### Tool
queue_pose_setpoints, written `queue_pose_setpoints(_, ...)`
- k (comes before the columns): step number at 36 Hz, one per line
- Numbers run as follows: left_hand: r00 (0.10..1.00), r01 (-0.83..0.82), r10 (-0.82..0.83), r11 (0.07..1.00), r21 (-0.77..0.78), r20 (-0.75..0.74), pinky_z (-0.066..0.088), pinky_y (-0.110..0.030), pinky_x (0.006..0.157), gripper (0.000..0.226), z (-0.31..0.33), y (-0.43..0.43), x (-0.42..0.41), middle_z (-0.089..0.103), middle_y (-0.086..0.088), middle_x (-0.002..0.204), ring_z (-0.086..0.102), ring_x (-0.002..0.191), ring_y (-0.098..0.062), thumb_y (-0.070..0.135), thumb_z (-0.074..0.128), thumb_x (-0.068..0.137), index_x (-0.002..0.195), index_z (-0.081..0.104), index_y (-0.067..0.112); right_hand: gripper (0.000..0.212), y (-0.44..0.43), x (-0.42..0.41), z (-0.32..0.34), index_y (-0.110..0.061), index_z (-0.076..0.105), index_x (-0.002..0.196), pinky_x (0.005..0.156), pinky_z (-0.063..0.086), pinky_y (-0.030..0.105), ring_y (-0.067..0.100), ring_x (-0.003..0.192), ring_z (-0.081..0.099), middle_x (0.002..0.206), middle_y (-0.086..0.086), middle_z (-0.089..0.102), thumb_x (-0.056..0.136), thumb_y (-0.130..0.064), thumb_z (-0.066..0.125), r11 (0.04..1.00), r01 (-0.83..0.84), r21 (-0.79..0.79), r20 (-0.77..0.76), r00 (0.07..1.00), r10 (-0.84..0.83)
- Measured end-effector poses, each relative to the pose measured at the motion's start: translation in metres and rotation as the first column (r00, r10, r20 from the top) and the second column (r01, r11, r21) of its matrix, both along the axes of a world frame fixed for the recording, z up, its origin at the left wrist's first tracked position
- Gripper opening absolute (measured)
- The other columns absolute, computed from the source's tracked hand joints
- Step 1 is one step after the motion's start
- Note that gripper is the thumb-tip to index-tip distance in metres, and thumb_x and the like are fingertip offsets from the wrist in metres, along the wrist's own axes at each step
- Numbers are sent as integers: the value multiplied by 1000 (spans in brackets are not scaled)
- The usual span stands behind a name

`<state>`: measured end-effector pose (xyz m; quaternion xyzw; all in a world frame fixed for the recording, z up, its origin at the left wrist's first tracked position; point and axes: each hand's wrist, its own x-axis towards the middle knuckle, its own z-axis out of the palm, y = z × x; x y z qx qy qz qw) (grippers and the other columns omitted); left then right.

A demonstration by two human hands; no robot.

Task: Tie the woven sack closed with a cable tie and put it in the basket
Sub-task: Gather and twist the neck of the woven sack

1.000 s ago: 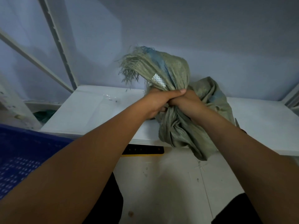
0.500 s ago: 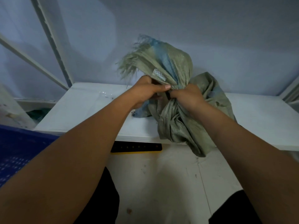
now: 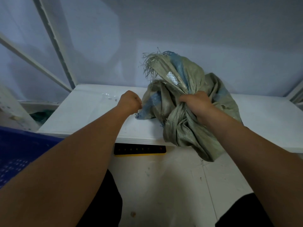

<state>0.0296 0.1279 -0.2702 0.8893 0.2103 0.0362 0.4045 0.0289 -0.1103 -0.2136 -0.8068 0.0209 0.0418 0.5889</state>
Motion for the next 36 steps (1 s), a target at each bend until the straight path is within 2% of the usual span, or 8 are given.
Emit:
queue_pose_setpoints(2, 996, -54, 62, 992, 113, -64, 61, -36, 73, 15, -16, 9, 0, 70, -14, 84, 72, 81, -29, 11, 77, 77, 87, 68, 3, 16, 1, 0, -1, -13, 65, 91, 71, 59, 29, 24, 82, 69, 90, 8, 69, 80, -11, 77, 1000, -11, 4, -20, 1000, 11)
queue_pose_setpoints(5, 982, -133, 156, 973, 189, -109, 55, -28, 65, 19, -39, 19, -9, 68, -12, 86, 69, 77, -27, 17, 74, 77, 75, 56, 10, 17, 3, 3, -5, -16, 64, 85, 84, 62, 43, 29, 88, 71, 97, 11, 71, 77, -13, 79, 1000, -8, 8, -37, 999, 9)
queue_pose_setpoints(12, 936, -177, 194, 981, 85, -292, 61, -38, 71, 23, -60, 27, -24, 69, -18, 77, 71, 74, -31, 16, 79, 78, 81, 61, 1, 36, 5, 6, -8, -10, 69, 100, 86, 61, 47, 32, 90, 72, 101, 14, 72, 69, -22, 83, 1000, 0, -3, -68, 998, -1)
queue_pose_setpoints(17, 897, -187, 186, 982, 37, -402, 61, -43, 74, 35, -72, 26, -36, 61, -17, 64, 63, 62, -30, 19, 81, 79, 70, 50, 4, 28, 7, 10, -11, -11, 63, 96, 86, 61, 48, 33, 90, 72, 101, 15, 71, 76, -17, 82, 1000, -10, 23, -108, 994, 13)
queue_pose_setpoints(20, 895, -192, 197, 980, 54, -399, 61, -38, 75, 38, -75, 28, -37, 59, -13, 59, 58, 55, -25, 22, 80, 80, 66, 49, 6, 36, 8, 12, -12, -5, 64, 106, 86, 61, 48, 33, 89, 72, 100, 16, 71, 77, -16, 82, 1000, -2, 25, -137, 991, 6)
queue_pose_setpoints(25, 905, -209, 220, 975, 70, -364, 59, -36, 81, 39, -89, 34, -36, 65, -11, 67, 64, 66, -25, 34, 83, 76, 74, 53, 8, 47, 9, 15, -12, 1, 65, 118, 86, 61, 48, 33, 89, 72, 101, 17, 72, 76, -15, 82, 999, 8, 46, -163, 987, 0)
queue_pose_setpoints(29, 913, -215, 237, 971, 101, -331, 59, -35, 80, 49, -92, 35, -33, 71, -16, 96, 70, 93, -31, 35, 84, 73, 101, 64, 0, 32, 10, 17, -14, -7, 62, 105, 85, 61, 46, 32, 89, 71, 99, 16, 70, 79, -13, 80, 998, 6, 56, -156, 988, 3)
queue_pose_setpoints(36, 931, -225, 255, 964, 141, -260, 48, -26, 58, 27, -89, 29, -30, 66, -14, 90, 64, 72, -26, 13, 72, 81, 71, 48, 9, 25, 12, 17, -18, -9, 56, 94, 73, 60, 35, 28, 81, 69, 92, 14, 67, 82, -10, 78, 998, -5, 64, -173, 985, 16)
